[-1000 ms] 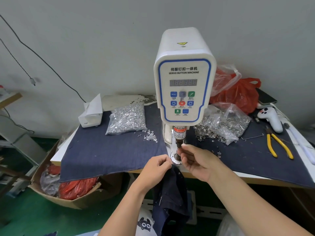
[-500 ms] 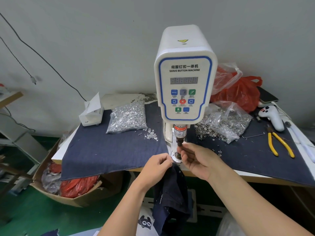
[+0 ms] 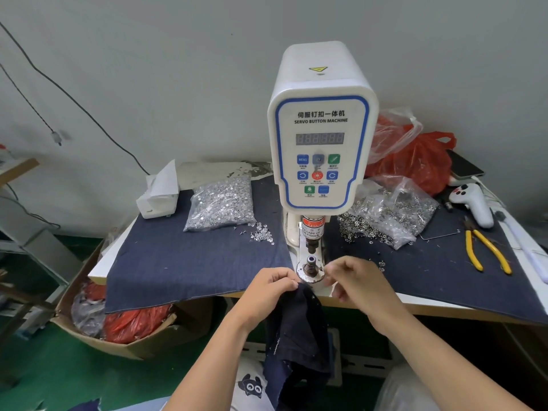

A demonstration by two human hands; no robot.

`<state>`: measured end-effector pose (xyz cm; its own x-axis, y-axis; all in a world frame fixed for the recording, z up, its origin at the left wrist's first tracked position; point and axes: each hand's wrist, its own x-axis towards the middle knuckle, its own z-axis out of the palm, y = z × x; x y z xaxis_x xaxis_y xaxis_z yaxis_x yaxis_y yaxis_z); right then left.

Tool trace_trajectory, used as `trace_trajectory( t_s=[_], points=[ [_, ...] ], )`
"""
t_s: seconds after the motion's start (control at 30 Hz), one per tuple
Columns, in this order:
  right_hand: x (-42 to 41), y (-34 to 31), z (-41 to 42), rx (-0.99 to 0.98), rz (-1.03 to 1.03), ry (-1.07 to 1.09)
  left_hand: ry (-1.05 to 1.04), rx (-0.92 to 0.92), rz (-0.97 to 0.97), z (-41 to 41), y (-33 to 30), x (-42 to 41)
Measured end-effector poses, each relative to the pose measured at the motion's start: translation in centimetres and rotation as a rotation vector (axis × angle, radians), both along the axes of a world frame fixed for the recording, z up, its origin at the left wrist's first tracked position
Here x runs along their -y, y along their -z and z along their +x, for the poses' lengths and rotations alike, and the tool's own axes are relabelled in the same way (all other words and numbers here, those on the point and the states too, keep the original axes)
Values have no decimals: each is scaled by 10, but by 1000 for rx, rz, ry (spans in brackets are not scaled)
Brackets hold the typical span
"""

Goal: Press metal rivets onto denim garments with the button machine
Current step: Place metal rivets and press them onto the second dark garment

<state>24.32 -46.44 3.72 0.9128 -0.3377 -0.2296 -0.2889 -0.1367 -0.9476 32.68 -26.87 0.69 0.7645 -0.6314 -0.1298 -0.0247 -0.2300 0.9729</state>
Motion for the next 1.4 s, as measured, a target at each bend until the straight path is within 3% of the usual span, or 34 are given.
trace_trajectory(
  t_s=[0.1, 0.17, 0.3, 0.4, 0.53, 0.6, 0.77, 0.93, 1.03, 1.13, 1.3, 1.4],
  points=[
    [-4, 10, -10, 27, -347, -253, 23, -70, -95, 1, -1, -4],
    [-7, 14, -14, 50, -470, -336, 65, -98, -136, 0, -2, -6],
    [-3, 16, -15, 87, -490, -415, 130, -131, -156, -6, -5, -7],
    [9, 15, -10, 170, -426, -351, 50, -58, -135, -2, -6, -5],
    [27, 18, 2, 239, -332, -245, -460, 350, 156, 30, -8, -3],
    [32, 24, 8, 230, -328, -255, -649, 418, 343, 50, -4, -9],
    [40, 35, 16, 205, -343, -314, -704, 443, 639, 86, 7, -10],
    [45, 39, 19, 210, -350, -321, -700, 505, 735, 89, 9, -3],
    [45, 41, 20, 215, -343, -316, -732, 518, 693, 85, 8, -3],
    [46, 43, 21, 216, -329, -312, -760, 431, 516, 79, 5, -2],
    [47, 45, 21, 217, -325, -316, -733, 16, 13, 56, -6, 8],
    [46, 45, 21, 218, -321, -314, -615, -112, -104, 39, -9, 18]
  ],
)
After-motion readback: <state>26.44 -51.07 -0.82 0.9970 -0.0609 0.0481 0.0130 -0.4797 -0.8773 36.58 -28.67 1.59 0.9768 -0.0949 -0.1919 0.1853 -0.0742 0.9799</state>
